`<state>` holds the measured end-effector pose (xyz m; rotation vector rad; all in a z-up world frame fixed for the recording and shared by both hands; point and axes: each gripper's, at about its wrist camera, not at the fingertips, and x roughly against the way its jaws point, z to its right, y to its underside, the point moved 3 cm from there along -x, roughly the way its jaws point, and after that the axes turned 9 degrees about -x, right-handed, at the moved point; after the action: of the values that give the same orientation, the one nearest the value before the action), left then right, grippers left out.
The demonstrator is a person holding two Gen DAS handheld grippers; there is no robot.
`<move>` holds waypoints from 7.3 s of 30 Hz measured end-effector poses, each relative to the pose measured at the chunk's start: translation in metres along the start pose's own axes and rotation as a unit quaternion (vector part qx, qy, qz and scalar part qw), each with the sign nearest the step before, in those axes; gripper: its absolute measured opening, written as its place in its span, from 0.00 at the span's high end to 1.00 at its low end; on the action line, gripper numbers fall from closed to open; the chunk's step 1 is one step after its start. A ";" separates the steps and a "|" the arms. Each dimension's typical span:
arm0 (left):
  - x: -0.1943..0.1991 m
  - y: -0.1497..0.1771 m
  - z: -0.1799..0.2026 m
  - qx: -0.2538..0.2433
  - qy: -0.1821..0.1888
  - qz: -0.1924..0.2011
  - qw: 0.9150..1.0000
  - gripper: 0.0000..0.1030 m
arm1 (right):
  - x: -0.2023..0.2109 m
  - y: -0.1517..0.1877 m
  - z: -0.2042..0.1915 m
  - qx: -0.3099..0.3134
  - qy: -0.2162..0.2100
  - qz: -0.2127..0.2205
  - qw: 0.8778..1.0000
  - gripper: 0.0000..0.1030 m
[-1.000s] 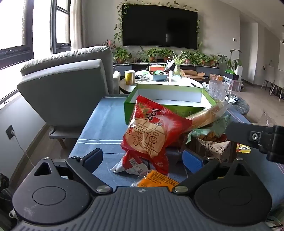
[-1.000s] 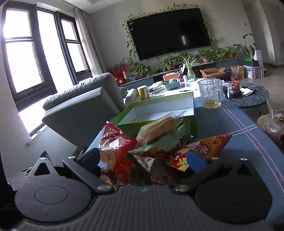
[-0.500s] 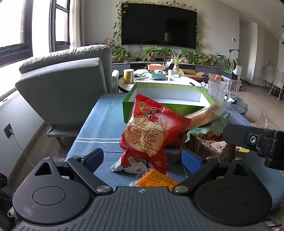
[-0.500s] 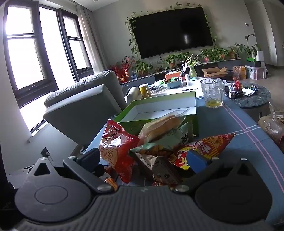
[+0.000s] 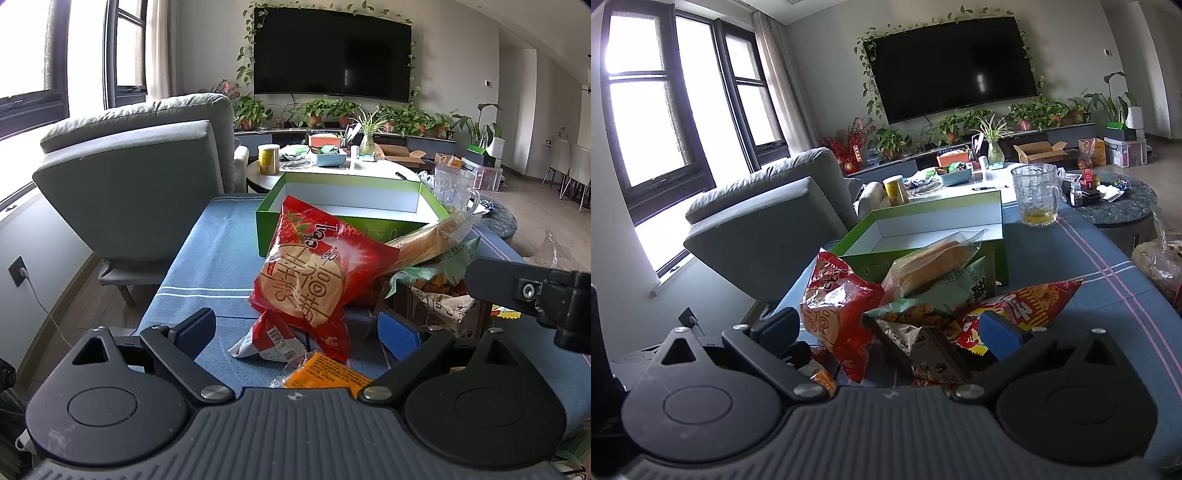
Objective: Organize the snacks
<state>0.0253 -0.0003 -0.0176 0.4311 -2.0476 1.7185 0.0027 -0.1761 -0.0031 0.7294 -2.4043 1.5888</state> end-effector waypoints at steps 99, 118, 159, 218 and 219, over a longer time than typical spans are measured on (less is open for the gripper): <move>-0.058 -0.007 -0.076 0.041 0.053 -0.013 0.998 0.15 | -0.052 0.008 -0.020 -0.027 -0.129 -0.117 0.984 0.01; -0.127 -0.028 -0.088 0.049 0.211 -0.006 0.976 0.34 | -0.120 0.012 -0.017 -0.072 -0.017 -0.153 0.985 0.01; -0.127 -0.008 -0.054 -0.021 0.254 -0.021 0.967 0.27 | -0.137 -0.006 0.002 -0.097 -0.028 -0.179 0.979 0.01; -0.215 -0.111 -0.024 -0.043 0.210 -0.029 0.976 0.30 | -0.241 -0.098 0.004 -0.072 -0.053 -0.170 0.981 0.10; -0.216 -0.106 -0.022 -0.046 0.207 -0.039 0.976 0.30 | -0.244 -0.094 0.004 -0.073 -0.050 -0.182 0.979 0.10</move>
<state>0.2660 -0.0058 -0.0351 0.1085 -1.7719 1.5095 0.2598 -0.1349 -0.0246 1.1638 -2.2538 1.2462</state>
